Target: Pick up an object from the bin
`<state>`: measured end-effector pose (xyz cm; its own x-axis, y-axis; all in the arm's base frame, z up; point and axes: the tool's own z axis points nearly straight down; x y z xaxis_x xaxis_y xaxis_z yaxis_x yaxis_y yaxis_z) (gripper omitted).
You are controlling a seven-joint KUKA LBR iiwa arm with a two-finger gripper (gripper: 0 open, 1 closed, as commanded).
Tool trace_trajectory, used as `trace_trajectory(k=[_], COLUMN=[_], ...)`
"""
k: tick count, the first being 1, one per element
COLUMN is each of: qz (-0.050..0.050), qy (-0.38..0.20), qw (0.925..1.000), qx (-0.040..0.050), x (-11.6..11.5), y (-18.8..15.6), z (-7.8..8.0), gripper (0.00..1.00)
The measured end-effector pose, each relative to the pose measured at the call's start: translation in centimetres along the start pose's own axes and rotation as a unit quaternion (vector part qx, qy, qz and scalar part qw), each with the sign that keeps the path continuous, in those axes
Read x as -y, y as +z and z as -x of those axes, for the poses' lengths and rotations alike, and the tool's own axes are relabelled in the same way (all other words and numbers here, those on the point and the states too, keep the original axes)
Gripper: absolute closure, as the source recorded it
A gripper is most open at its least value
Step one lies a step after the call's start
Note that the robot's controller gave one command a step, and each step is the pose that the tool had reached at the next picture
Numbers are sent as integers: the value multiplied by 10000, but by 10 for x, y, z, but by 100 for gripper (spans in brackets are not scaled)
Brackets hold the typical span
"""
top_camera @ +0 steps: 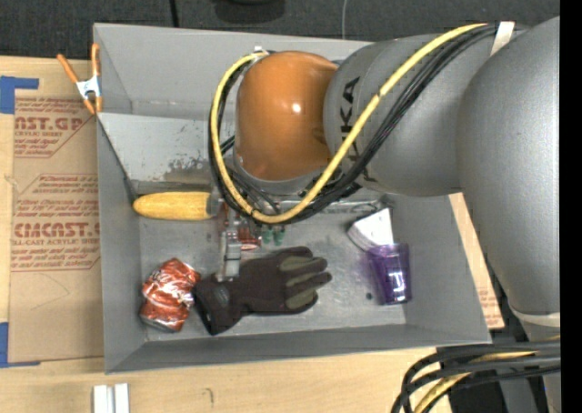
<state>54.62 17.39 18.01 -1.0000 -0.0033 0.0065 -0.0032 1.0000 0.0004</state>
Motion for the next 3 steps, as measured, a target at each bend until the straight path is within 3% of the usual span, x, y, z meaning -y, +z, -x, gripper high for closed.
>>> trace_trajectory(k=[1, 2, 3], qz=[6, 11, 10], qy=[9, -444, -322], qw=[10000, 9990, 9995], qx=[37, 59, 60], x=[1, 25, 47], y=[-5, 21, 81], z=[2, 2, -3], gripper=[0, 0, 0])
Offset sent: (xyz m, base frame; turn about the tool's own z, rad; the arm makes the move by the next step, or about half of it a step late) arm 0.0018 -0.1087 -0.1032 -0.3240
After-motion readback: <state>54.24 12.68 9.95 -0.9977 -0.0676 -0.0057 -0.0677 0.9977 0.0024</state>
